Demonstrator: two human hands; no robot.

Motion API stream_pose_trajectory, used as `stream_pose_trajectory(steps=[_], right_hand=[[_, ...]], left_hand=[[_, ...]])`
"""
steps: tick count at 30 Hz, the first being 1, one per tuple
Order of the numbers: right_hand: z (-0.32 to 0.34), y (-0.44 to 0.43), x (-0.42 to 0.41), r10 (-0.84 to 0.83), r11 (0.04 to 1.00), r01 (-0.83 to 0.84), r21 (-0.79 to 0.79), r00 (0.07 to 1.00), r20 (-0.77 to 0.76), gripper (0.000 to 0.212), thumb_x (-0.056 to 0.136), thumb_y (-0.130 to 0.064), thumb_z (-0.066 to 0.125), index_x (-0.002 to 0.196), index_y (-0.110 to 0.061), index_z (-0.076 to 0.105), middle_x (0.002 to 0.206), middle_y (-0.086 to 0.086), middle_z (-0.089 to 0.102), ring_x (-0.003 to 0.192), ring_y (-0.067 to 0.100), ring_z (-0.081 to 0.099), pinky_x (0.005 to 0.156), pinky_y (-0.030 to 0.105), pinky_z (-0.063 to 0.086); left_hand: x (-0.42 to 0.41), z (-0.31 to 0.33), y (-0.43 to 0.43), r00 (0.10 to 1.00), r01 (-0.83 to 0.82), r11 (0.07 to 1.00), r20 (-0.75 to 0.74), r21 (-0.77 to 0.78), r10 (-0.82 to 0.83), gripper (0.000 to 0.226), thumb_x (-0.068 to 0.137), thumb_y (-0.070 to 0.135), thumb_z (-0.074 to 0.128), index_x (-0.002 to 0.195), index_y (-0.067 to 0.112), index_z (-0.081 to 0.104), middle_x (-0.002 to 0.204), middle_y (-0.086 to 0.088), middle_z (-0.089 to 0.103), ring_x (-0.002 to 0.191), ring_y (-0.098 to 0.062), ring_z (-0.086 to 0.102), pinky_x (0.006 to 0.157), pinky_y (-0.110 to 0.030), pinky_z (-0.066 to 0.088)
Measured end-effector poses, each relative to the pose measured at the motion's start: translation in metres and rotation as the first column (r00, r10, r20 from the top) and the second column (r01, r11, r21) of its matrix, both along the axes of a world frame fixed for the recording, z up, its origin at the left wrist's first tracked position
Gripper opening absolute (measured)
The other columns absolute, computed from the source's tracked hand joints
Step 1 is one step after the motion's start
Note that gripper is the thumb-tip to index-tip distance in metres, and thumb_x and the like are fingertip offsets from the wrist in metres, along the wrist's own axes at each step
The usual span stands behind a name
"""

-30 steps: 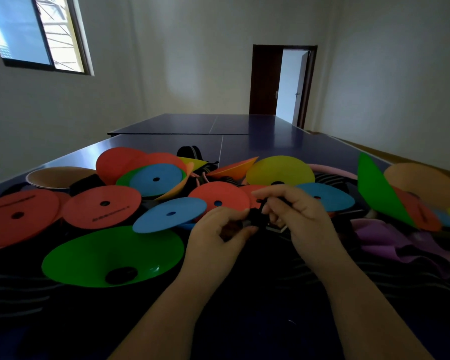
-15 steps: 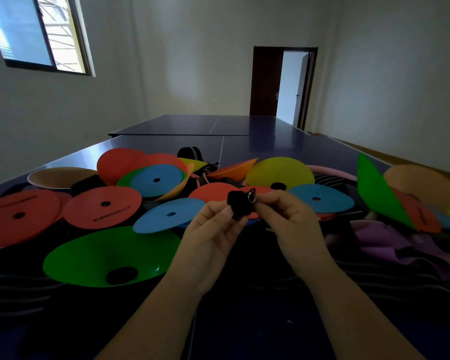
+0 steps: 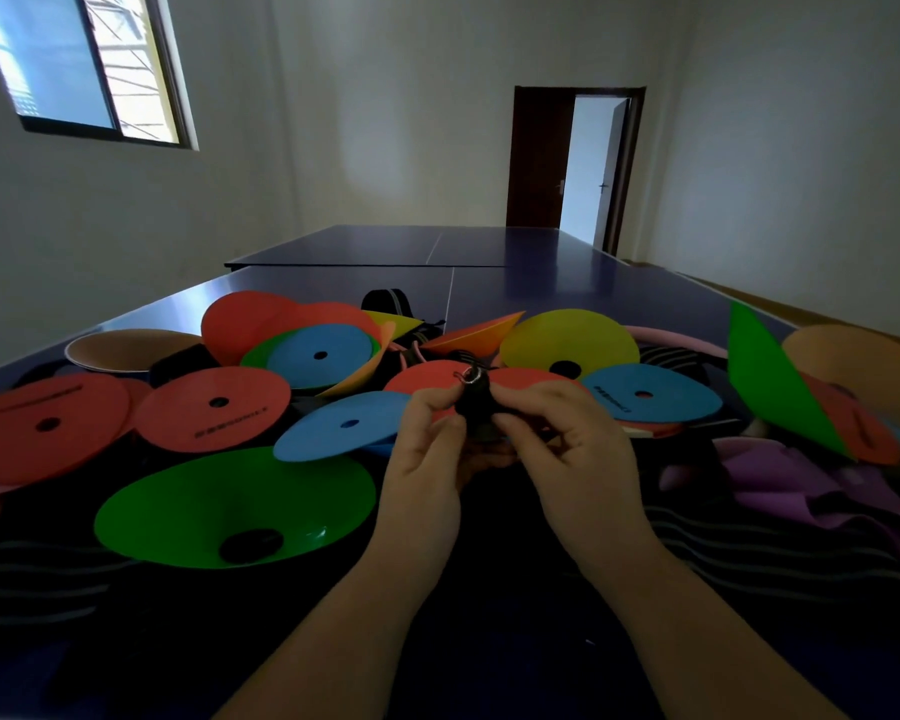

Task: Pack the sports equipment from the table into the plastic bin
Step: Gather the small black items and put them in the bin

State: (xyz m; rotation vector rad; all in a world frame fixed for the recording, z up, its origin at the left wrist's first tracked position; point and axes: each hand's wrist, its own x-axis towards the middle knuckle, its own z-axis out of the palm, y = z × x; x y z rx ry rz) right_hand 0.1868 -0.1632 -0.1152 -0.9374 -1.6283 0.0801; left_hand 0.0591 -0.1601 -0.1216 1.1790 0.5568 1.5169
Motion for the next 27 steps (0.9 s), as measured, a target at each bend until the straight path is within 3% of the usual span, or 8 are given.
stream_pose_trajectory(steps=[3, 8, 17, 20, 24, 27], right_hand=[[0.0008, 0.0002, 0.0008, -0.025, 1.0, 0.025, -0.002, 0.999, 0.022, 0.028, 0.091, -0.007, 0.067, 0.116, -0.018, 0.072, 0.102, -0.015, 0.063, 0.1, -0.001, 0.058, 0.087, 0.007, 0.043], [0.0006, 0.001, -0.0001, 0.116, 0.985, -0.12, -0.126, 0.992, -0.04, 0.035, 0.096, -0.003, 0.057, 0.125, -0.021, 0.066, 0.112, -0.012, 0.063, 0.108, -0.001, 0.057, 0.091, 0.008, 0.042], [0.0023, 0.0005, 0.0035, 0.165, 0.968, -0.209, -0.137, 0.947, -0.275, 0.024, 0.089, -0.002, 0.067, 0.096, -0.024, 0.075, 0.095, -0.014, 0.071, 0.094, 0.003, 0.066, 0.08, 0.013, 0.049], [0.0016, 0.0025, 0.0047, 0.102, 0.992, -0.115, -0.056, 0.976, -0.19, 0.026, 0.086, -0.004, 0.071, 0.09, -0.03, 0.071, 0.09, -0.012, 0.065, 0.088, 0.007, 0.063, 0.076, 0.015, 0.048], [-0.0007, 0.0032, 0.0071, -0.077, 0.988, 0.067, 0.137, 0.995, 0.066, 0.011, 0.089, -0.012, 0.069, 0.096, -0.019, 0.073, 0.091, -0.013, 0.063, 0.088, -0.002, 0.058, 0.08, 0.009, 0.042], [-0.0003, 0.0033, 0.0049, -0.109, 0.979, 0.087, 0.183, 0.988, 0.11, 0.015, 0.091, -0.019, 0.06, 0.096, -0.013, 0.073, 0.094, -0.015, 0.06, 0.092, -0.005, 0.055, 0.084, 0.008, 0.041]], left_hand=[[0.0013, 0.0015, -0.0032, 0.997, 0.037, 0.999, -0.062, 0.002, -0.037, 0.023, 0.101, 0.002, 0.043, 0.118, 0.008, 0.057, 0.099, -0.002, 0.075, 0.093, -0.018, 0.072, 0.076, -0.027, 0.058], [0.0014, 0.0017, 0.0015, 0.998, -0.025, 0.998, -0.052, -0.052, 0.022, 0.019, 0.1, 0.006, 0.05, 0.117, 0.005, 0.059, 0.092, -0.005, 0.074, 0.086, -0.02, 0.071, 0.071, -0.026, 0.058], [-0.0005, -0.0016, 0.0037, 0.999, -0.027, 0.999, -0.045, -0.038, 0.026, 0.021, 0.097, 0.013, 0.054, 0.11, -0.002, 0.06, 0.085, -0.01, 0.072, 0.071, -0.021, 0.068, 0.064, -0.026, 0.057], [0.0005, -0.001, 0.0033, 1.0, 0.004, 0.998, -0.023, -0.059, -0.005, 0.018, 0.096, 0.016, 0.055, 0.101, -0.001, 0.062, 0.079, -0.013, 0.07, 0.065, -0.021, 0.067, 0.06, -0.026, 0.057], [-0.0001, 0.0016, 0.0027, 0.992, 0.086, 0.987, 0.1, -0.134, -0.073, 0.02, 0.089, 0.02, 0.057, 0.094, 0.001, 0.06, 0.075, -0.018, 0.07, 0.06, -0.021, 0.066, 0.057, -0.026, 0.057], [-0.0003, 0.0036, 0.003, 0.967, 0.167, 0.967, 0.223, -0.192, -0.122, 0.017, 0.093, 0.017, 0.055, 0.095, 0.001, 0.061, 0.076, -0.014, 0.071, 0.062, -0.018, 0.068, 0.058, -0.024, 0.058]])
